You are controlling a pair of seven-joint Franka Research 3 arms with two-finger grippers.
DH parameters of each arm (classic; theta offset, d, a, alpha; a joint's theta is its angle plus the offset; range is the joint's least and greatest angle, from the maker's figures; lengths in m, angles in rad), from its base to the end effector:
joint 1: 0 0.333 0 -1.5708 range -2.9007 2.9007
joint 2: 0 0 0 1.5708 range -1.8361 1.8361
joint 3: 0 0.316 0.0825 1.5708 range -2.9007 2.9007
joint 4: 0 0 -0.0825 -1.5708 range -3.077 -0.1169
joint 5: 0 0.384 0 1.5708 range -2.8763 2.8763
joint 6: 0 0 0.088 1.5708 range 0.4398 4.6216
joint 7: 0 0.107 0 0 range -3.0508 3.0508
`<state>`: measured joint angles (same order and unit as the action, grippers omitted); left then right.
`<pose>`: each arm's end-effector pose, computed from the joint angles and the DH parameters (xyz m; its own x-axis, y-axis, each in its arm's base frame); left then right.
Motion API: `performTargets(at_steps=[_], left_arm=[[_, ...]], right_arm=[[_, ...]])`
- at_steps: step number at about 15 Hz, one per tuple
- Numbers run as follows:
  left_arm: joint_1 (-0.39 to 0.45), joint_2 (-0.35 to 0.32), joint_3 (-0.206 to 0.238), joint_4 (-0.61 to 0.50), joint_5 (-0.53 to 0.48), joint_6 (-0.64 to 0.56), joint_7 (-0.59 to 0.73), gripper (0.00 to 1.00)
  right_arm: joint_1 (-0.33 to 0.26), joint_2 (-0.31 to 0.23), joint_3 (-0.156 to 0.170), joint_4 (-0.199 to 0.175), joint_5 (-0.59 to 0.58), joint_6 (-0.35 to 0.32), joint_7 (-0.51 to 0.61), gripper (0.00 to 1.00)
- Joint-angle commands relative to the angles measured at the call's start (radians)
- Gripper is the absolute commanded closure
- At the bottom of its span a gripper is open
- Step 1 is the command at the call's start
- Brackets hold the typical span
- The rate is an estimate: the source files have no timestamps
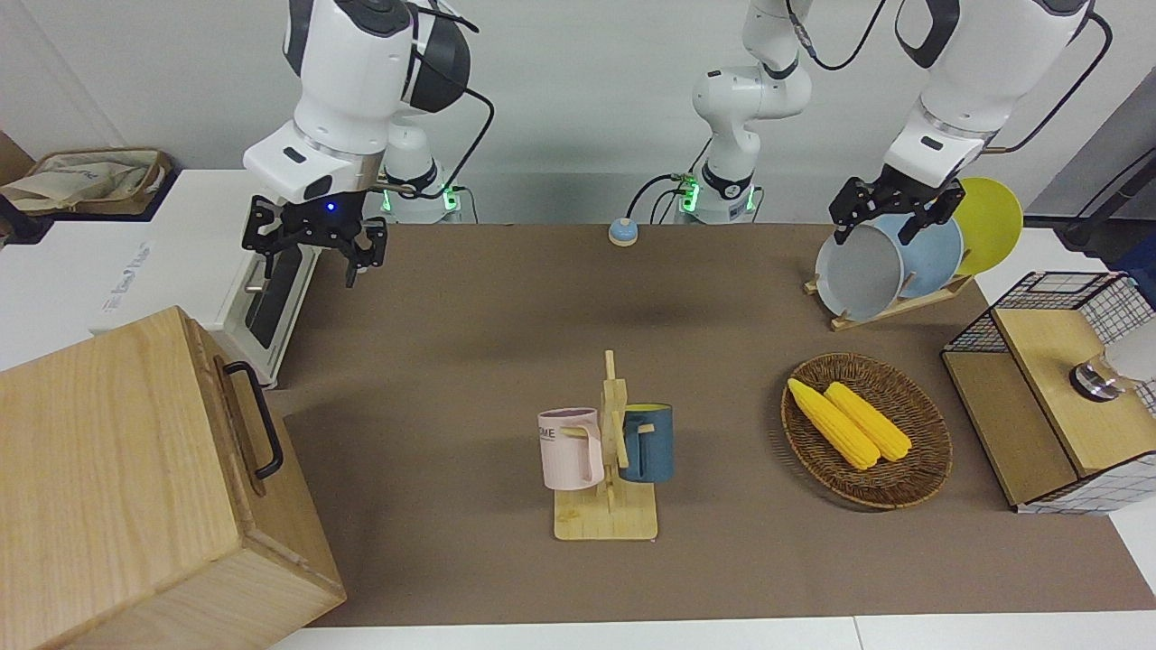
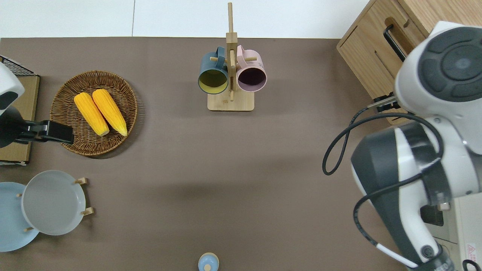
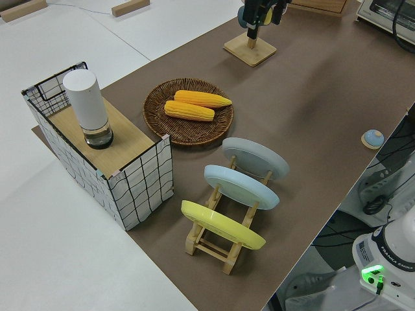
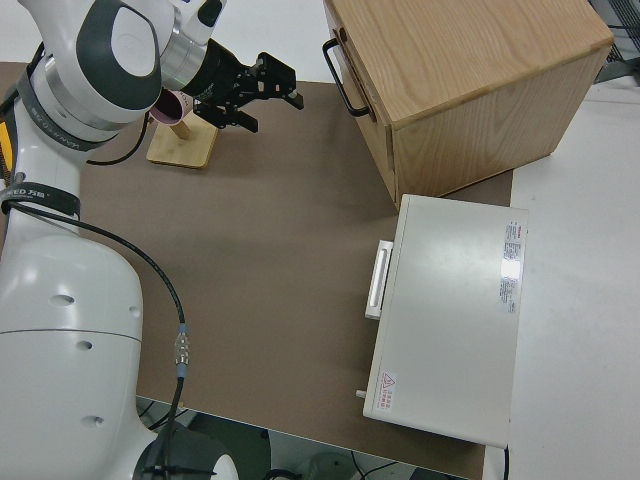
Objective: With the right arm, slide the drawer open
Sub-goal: 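Reach the right gripper to the black drawer handle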
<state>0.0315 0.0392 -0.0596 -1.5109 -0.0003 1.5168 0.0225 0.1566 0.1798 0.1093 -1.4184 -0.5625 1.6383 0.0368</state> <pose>0.5612 -0.0151 0.6261 0.9982 -0.0506 -0.0332 -0.0505 -0.9987 0.0034 0.6102 0.1037 0.6128 0.9631 0.2645 0.0504 0.2018 -0.8331 0.5150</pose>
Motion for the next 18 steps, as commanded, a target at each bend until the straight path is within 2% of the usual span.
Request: performTargets(at_steps=[1, 4, 6, 9, 12, 15, 18], left_arm=[[0.004, 0.011, -0.006, 0.026, 0.017, -0.02, 0.01, 0.01], [0.004, 0.011, -0.006, 0.026, 0.017, -0.02, 0.01, 0.01], [0.004, 0.011, -0.006, 0.024, 0.017, -0.02, 0.01, 0.01], [0.004, 0.013, -0.006, 0.024, 0.017, -0.02, 0.01, 0.01], [0.004, 0.011, -0.006, 0.026, 0.017, -0.02, 0.01, 0.01], [0.004, 0.011, -0.006, 0.024, 0.017, -0.02, 0.01, 0.01], [0.004, 0.011, -0.006, 0.024, 0.017, -0.02, 0.01, 0.01]], right_arm=[[0.056, 0.052, 0.0, -0.005, -0.216, 0.058, -0.011, 0.019], [0.086, 0.089, 0.001, -0.019, -0.362, 0.101, 0.001, 0.019], [0.098, 0.113, 0.001, -0.046, -0.471, 0.145, 0.023, 0.019], [0.104, 0.154, 0.001, -0.102, -0.66, 0.199, 0.127, 0.019], [0.104, 0.205, 0.001, -0.126, -0.83, 0.198, 0.21, 0.021], [0.104, 0.25, -0.002, -0.139, -0.916, 0.186, 0.296, 0.021], [0.103, 0.277, -0.019, -0.142, -0.967, 0.178, 0.313, 0.021]])
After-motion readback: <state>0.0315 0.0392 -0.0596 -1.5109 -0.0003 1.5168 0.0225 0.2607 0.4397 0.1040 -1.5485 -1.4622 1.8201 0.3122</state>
